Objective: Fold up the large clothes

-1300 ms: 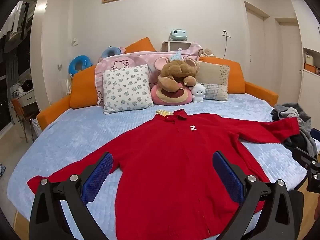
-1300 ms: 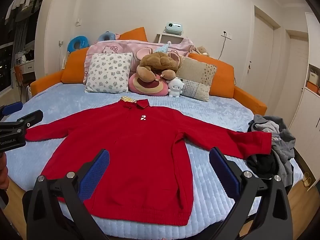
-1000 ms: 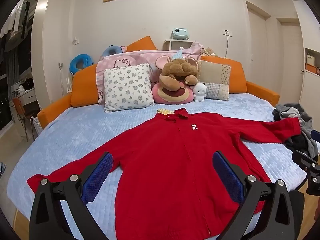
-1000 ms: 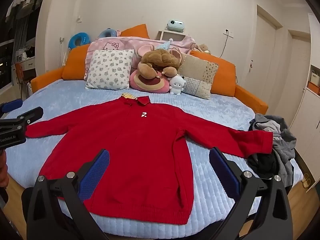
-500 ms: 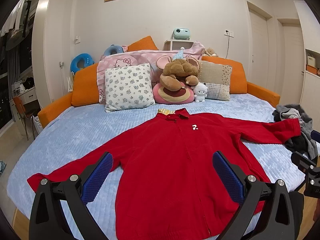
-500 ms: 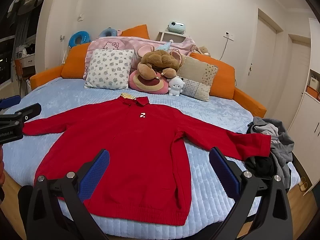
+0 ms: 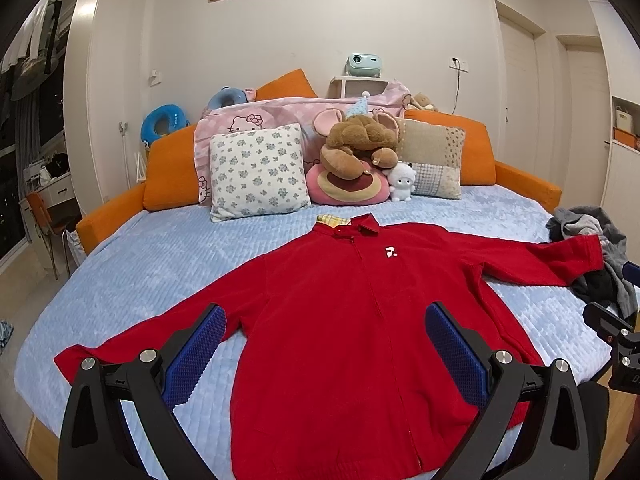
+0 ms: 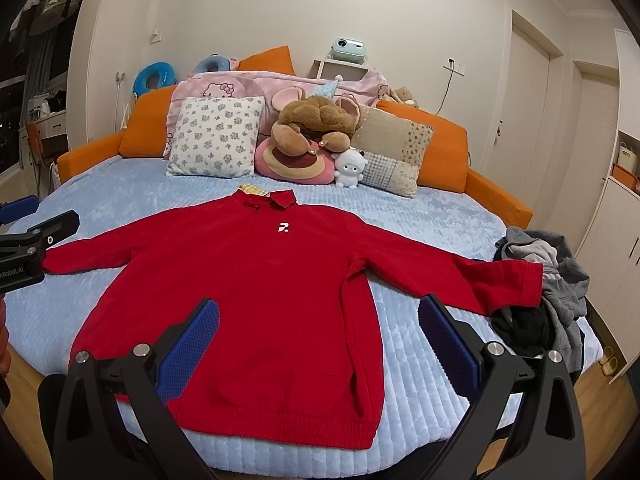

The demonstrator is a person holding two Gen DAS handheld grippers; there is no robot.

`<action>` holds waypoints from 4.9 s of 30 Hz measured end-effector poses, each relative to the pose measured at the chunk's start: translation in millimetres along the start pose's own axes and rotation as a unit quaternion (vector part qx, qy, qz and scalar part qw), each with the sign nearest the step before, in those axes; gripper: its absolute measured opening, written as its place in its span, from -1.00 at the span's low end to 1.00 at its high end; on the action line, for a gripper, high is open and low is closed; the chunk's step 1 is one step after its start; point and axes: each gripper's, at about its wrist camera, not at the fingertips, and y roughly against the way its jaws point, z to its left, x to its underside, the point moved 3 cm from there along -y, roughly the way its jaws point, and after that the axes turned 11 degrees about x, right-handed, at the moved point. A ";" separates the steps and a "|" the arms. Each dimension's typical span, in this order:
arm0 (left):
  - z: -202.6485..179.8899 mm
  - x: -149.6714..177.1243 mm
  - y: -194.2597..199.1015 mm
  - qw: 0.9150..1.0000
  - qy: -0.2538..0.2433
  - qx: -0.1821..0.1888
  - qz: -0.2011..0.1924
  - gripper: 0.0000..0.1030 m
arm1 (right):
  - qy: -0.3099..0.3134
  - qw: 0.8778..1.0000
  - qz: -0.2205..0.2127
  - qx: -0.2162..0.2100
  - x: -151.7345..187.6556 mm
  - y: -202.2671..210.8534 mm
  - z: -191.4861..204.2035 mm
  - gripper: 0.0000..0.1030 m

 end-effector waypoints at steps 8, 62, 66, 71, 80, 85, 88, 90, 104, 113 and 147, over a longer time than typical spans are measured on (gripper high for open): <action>-1.1 1.7 -1.7 1.000 -0.002 -0.001 0.001 0.96 | 0.001 1.000 0.002 -0.001 1.5 -1.1 -1.6 0.91; 0.7 9.6 -8.3 1.000 -0.002 -0.002 0.009 0.96 | 0.003 1.000 0.024 -0.001 8.2 -16.4 1.7 0.91; 0.1 12.6 -10.9 1.000 0.000 0.001 0.011 0.96 | 0.003 1.000 0.025 0.001 8.9 -19.0 2.2 0.91; -9.4 20.1 -36.5 0.999 -0.007 0.010 0.029 0.96 | 0.000 0.999 0.031 0.012 8.3 -31.3 -6.9 0.91; -37.1 1.5 -112.4 0.991 -0.003 0.095 0.092 0.96 | -0.022 0.997 0.046 0.052 6.9 -79.9 -65.3 0.91; -65.2 -8.5 -185.4 0.987 -0.026 0.087 0.133 0.96 | -0.027 0.994 0.043 0.101 9.2 -117.5 -123.5 0.91; -97.8 -23.8 -221.5 0.987 -0.092 0.061 0.118 0.96 | -0.047 0.990 0.066 0.118 14.0 -150.9 -172.2 0.91; -122.2 -31.5 -243.0 0.984 -0.133 0.051 0.105 0.96 | -0.060 0.987 0.077 0.126 17.4 -169.6 -203.8 0.91; -228.7 -79.3 -459.8 0.970 -0.149 0.108 0.159 0.96 | -0.124 0.970 0.165 0.129 51.5 -290.3 -367.2 0.35; -215.1 -100.5 -562.7 0.964 -0.059 0.131 0.223 0.57 | -0.138 0.963 0.208 0.104 58.3 -347.9 -390.8 0.34; -140.7 -76.8 -660.7 0.893 0.165 0.258 0.331 -0.64 | 0.157 0.891 -0.009 -0.426 -89.3 -109.5 -76.1 -0.79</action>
